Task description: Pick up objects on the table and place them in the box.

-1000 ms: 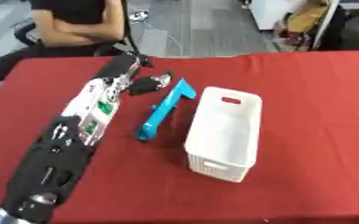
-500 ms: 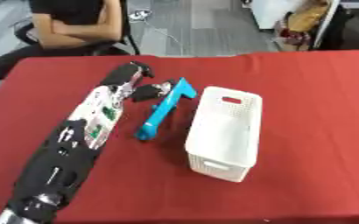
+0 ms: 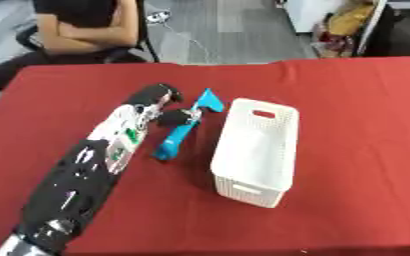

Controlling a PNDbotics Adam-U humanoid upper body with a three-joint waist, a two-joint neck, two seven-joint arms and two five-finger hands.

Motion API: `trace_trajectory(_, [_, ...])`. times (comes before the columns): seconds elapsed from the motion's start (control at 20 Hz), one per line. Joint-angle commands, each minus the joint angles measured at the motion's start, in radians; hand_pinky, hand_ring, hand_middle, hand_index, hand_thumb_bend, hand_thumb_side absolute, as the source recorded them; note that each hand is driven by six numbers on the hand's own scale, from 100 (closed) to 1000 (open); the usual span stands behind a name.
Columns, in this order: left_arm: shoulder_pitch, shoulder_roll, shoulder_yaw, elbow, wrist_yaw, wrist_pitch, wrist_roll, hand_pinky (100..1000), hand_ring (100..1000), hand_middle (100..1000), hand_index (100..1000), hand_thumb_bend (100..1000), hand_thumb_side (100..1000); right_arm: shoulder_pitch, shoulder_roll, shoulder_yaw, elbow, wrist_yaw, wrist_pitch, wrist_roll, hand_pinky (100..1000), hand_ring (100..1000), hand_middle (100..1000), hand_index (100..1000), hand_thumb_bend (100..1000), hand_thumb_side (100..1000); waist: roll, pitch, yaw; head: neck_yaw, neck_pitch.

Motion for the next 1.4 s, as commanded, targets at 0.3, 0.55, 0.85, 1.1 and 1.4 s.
trace_trajectory(0.3, [-0.028,0.019,-0.023,0.032,-0.037,-0.028,-0.030,745,713,741,793,529,886,-0.015,-0.019,-0.002,-0.015,-0.003,-0.001,0.003,788,888,883,944,100,982,-0.001,-0.009,-0.002,0.004,-0.001])
trace_trajectory(0.55, [-0.029,0.019,-0.031,0.052,-0.060,-0.040,-0.042,749,707,731,792,538,886,-0.016,-0.019,-0.001,-0.015,-0.004,-0.002,0.003,789,888,883,944,100,982,0.000,-0.010,-0.003,0.005,-0.001])
trace_trajectory(0.85, [-0.025,0.018,-0.026,0.072,-0.079,-0.035,-0.045,751,697,719,789,536,876,-0.016,-0.018,-0.002,-0.015,-0.003,-0.003,0.003,788,888,883,944,100,982,0.000,-0.010,-0.003,0.006,-0.001])
trace_trajectory(1.1, [-0.022,0.014,-0.025,0.096,-0.094,-0.035,-0.051,743,677,700,784,507,809,-0.016,-0.018,-0.001,-0.015,-0.002,-0.003,0.002,788,888,883,944,100,982,0.000,-0.010,-0.003,0.006,-0.001])
trace_trajectory(1.4, [-0.021,0.011,-0.018,0.146,-0.112,-0.031,-0.065,738,664,683,781,493,696,-0.016,-0.016,-0.001,-0.015,-0.001,-0.003,0.001,788,888,883,944,100,982,0.000,-0.010,-0.003,0.007,-0.001])
